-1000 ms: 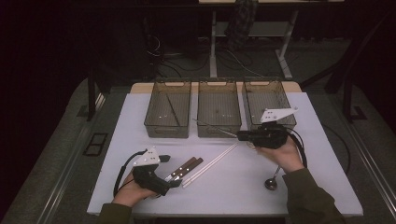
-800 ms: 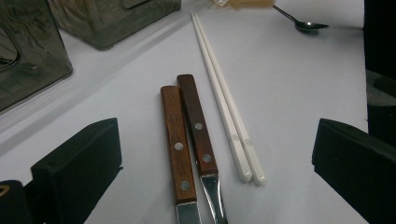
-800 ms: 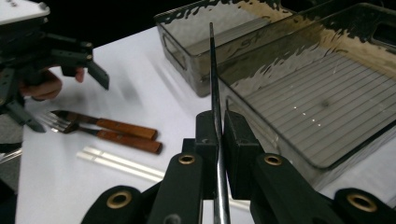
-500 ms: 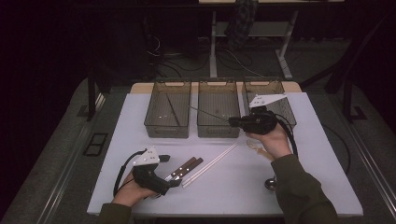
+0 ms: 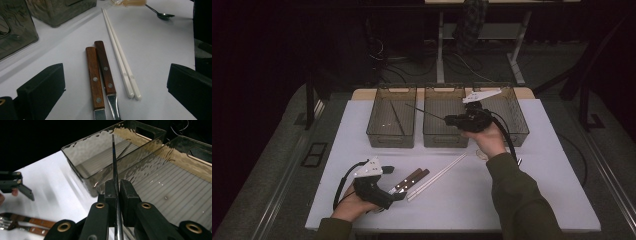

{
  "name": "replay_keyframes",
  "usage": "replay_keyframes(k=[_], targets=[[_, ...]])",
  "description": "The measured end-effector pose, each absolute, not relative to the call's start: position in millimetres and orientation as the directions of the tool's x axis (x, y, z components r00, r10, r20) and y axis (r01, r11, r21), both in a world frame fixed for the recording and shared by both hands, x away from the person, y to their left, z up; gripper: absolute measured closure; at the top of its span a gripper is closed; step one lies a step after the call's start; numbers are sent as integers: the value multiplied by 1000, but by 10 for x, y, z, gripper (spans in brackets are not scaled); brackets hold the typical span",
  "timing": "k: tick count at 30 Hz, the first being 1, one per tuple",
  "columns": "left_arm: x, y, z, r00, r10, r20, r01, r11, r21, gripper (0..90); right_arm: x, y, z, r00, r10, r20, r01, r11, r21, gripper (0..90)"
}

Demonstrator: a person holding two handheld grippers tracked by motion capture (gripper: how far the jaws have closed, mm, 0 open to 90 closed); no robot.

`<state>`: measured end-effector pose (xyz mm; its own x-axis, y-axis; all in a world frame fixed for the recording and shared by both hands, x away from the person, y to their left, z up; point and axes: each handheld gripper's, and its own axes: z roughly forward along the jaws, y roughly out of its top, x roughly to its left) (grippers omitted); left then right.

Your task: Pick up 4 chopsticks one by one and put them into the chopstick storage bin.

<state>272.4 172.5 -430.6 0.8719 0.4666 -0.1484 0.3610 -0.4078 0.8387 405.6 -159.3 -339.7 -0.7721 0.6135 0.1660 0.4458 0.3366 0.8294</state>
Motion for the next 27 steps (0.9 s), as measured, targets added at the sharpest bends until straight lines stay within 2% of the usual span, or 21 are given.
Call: replay_keyframes(k=[15, 27], targets=[[2719, 1728, -4295, 875, 460, -154, 358, -397, 845, 2, 4356, -1193, -3361, -739, 655, 155, 473, 340, 813, 846], [2727, 1730, -4287, 878, 450, -162, 356, -388, 850, 3, 4606, -702, -3359, -719, 684, 119, 489, 378, 786, 846]])
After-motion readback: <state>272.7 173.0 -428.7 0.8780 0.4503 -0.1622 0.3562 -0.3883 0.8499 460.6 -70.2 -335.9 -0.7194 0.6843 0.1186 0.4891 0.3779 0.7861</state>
